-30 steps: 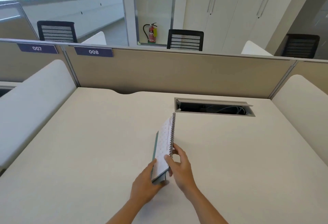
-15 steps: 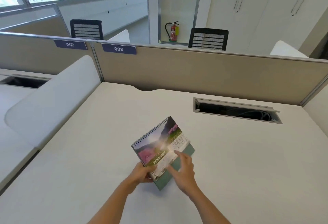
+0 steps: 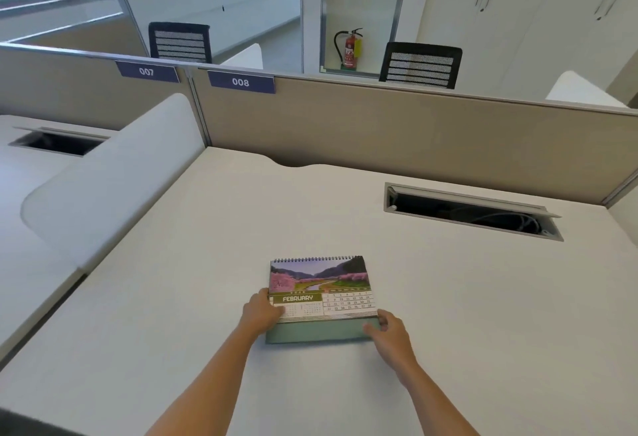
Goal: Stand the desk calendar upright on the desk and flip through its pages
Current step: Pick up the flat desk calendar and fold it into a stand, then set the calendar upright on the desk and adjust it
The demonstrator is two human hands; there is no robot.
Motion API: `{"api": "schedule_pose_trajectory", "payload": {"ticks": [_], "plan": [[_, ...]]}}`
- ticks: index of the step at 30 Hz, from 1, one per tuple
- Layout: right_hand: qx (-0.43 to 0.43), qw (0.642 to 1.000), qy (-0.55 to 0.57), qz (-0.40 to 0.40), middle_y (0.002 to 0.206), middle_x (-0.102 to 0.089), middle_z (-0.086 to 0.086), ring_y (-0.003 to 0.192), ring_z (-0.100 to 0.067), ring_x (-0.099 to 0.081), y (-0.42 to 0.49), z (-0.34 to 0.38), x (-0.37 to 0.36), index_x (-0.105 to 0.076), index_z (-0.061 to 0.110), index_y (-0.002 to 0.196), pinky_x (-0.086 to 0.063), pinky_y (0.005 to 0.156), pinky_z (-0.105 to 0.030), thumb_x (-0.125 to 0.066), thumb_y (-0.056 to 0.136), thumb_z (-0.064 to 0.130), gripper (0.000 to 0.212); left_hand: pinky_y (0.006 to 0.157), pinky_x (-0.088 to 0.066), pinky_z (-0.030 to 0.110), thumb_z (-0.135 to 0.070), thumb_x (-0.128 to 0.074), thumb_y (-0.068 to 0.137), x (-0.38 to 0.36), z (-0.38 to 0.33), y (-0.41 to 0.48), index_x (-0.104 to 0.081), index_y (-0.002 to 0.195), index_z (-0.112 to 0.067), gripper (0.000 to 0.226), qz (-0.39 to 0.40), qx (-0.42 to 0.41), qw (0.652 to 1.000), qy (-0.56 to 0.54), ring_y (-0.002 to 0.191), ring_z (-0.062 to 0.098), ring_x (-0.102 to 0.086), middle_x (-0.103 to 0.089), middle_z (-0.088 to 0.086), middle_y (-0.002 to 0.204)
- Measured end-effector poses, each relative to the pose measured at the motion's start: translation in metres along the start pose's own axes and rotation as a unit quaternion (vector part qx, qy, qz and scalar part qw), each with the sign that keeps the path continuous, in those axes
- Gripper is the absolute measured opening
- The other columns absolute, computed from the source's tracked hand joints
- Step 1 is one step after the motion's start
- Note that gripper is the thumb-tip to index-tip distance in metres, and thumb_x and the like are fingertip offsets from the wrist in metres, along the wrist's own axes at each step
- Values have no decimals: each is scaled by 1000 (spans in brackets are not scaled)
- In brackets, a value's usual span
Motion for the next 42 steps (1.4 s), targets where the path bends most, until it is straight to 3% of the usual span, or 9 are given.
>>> {"api": "schedule_pose_trajectory", "payload": {"ticks": [5, 10, 19, 23, 26, 28, 32, 36, 42], "plan": [[3, 999, 36, 13, 118, -64, -9, 106, -23, -62, 0, 0, 1, -64, 13, 121, -52, 93, -36, -63, 87, 14, 33, 107, -33, 43, -41, -62, 88, -18, 7, -7, -33, 143, -15, 66, -41, 30, 998, 31, 128, 37, -31, -30, 16, 138], [14, 998, 58, 20, 100, -72, 5, 90, -9, -64, 1, -1, 8, -70, 23, 108, -44, 66, -17, -62, 89, 17, 22, 100, -38, 46, -41, -57, 89, -22, 8, -13, -41, 139, -17, 57, -82, 54, 995, -4, 126, 38, -34, -36, 16, 135], [0, 998, 45, 53, 112, -70, 1, 105, -17, -63, 15, -11, 20, -68, 16, 117, -47, 86, -27, -62, 89, 23, 30, 95, -47, 44, -31, -57, 88, -13, 16, -23, -59, 126, -15, 41, -140, 72, 985, -75, 111, 37, -55, -56, 16, 123], [-4, 998, 49, 44, 106, -70, 2, 99, -16, -63, 19, -11, 21, -68, 15, 105, -47, 79, -27, -62, 89, 21, 18, 83, -46, 35, -34, -60, 88, -8, 13, -19, -57, 125, -9, 45, -139, 81, 981, -105, 107, 32, -59, -60, 15, 125], [-16, 999, 36, 20, 97, -73, -18, 80, -17, -62, 28, -14, 23, -70, 3, 92, -44, 72, -31, -60, 85, 19, 20, 88, -43, 37, -51, -58, 87, -8, 16, -10, -51, 129, -10, 58, -121, 103, 979, -131, 110, 32, -56, -55, 14, 129], [-29, 998, 49, -6, 95, -72, -23, 70, -21, -59, 35, -14, 27, -69, -2, 83, -45, 69, -32, -62, 81, 17, 21, 82, -42, 35, -56, -54, 88, -11, 16, -4, -48, 124, -9, 60, -111, 106, 977, -148, 100, 29, -54, -57, 14, 123], [-58, 996, 71, -6, 87, -76, -12, 84, -30, -71, 42, -8, 21, -73, 4, 81, -60, 79, -45, -71, 81, 27, 23, 74, -44, 36, -54, -52, 90, -15, 14, 8, -40, 109, -13, 47, -101, 94, 973, -183, 86, 26, -55, -63, 13, 111], [-35, 998, 42, 13, 82, -71, -8, 74, -19, -62, 47, 11, 5, -66, 3, 81, -46, 68, -34, -64, 86, 50, 47, 79, -43, 36, -52, -49, 92, -5, 8, 19, -48, 124, -12, 51, -127, 78, 974, -172, 92, 27, -54, -63, 12, 120], [65, 994, 86, -25, 97, -70, 14, 90, -5, -65, 44, 82, 13, -65, 26, 97, -48, 68, -21, -60, 89, 50, 26, 76, -44, 36, -55, -54, 89, 34, -25, 34, -57, 121, -19, 48, -198, 3, 960, -196, 87, 22, -55, -67, 6, 114]]}}
Point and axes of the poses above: each hand's wrist, its own y-axis towards the middle knuckle, its own x-axis out of the back of the hand, z = x × y, the point moved 9 cm from there along y, towards the middle knuckle
